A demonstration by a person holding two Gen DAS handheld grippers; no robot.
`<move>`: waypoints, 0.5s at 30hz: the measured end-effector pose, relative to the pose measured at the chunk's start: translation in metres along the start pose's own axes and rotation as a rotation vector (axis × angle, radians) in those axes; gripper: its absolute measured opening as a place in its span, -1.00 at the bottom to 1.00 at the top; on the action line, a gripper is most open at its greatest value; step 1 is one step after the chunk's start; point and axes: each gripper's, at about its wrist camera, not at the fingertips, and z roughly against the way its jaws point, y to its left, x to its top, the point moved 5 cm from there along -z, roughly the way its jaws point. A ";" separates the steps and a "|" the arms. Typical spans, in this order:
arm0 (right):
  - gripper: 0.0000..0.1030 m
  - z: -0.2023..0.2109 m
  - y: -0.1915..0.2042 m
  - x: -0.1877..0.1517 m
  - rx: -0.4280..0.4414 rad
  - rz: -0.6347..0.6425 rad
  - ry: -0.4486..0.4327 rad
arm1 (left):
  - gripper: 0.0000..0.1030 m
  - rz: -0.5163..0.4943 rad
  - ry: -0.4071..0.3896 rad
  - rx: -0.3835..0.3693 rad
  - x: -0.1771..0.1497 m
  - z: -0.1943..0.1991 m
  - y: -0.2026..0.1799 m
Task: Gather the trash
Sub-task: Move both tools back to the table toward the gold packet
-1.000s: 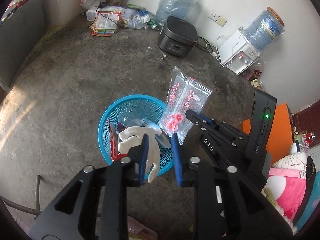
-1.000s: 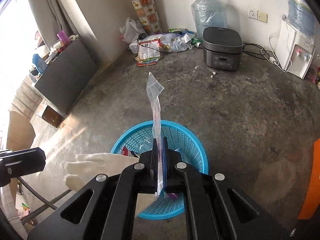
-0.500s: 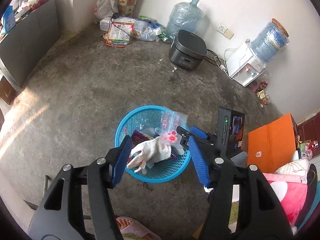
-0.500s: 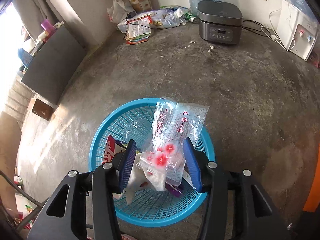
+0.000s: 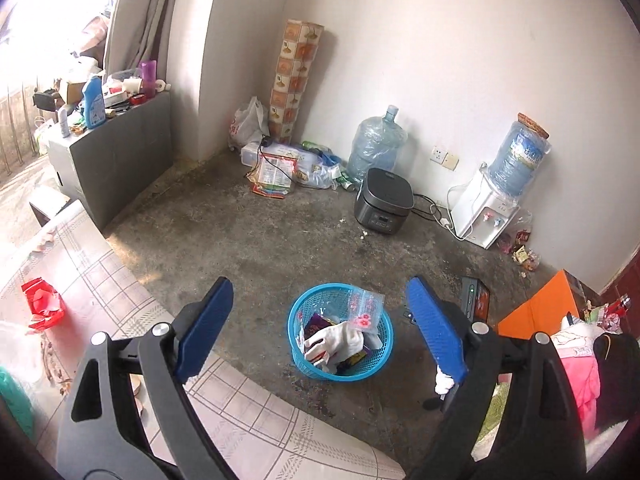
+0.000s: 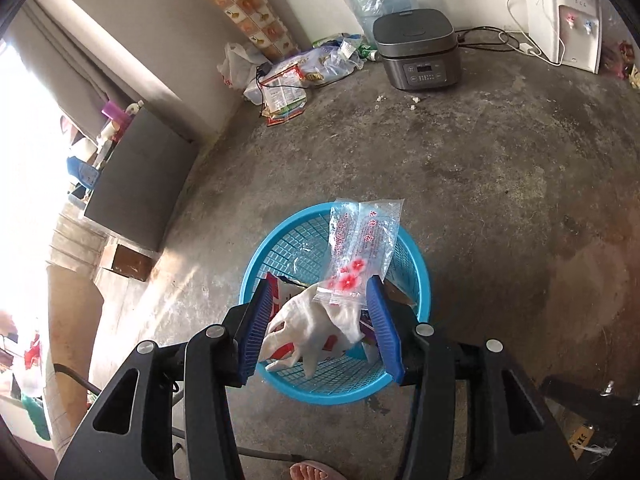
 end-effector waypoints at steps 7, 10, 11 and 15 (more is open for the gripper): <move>-0.07 0.079 0.062 -0.030 0.103 0.109 -0.078 | 0.74 0.020 -0.116 0.140 -0.025 0.102 0.038; 0.02 0.111 0.092 -0.041 0.140 0.169 -0.105 | 0.74 0.081 -0.142 0.201 -0.043 0.140 0.063; 0.13 0.121 0.102 -0.044 0.150 0.186 -0.117 | 0.74 0.100 -0.153 0.218 -0.049 0.152 0.070; 0.28 0.158 0.144 -0.052 0.210 0.269 -0.141 | 0.74 0.176 -0.199 0.296 -0.078 0.201 0.103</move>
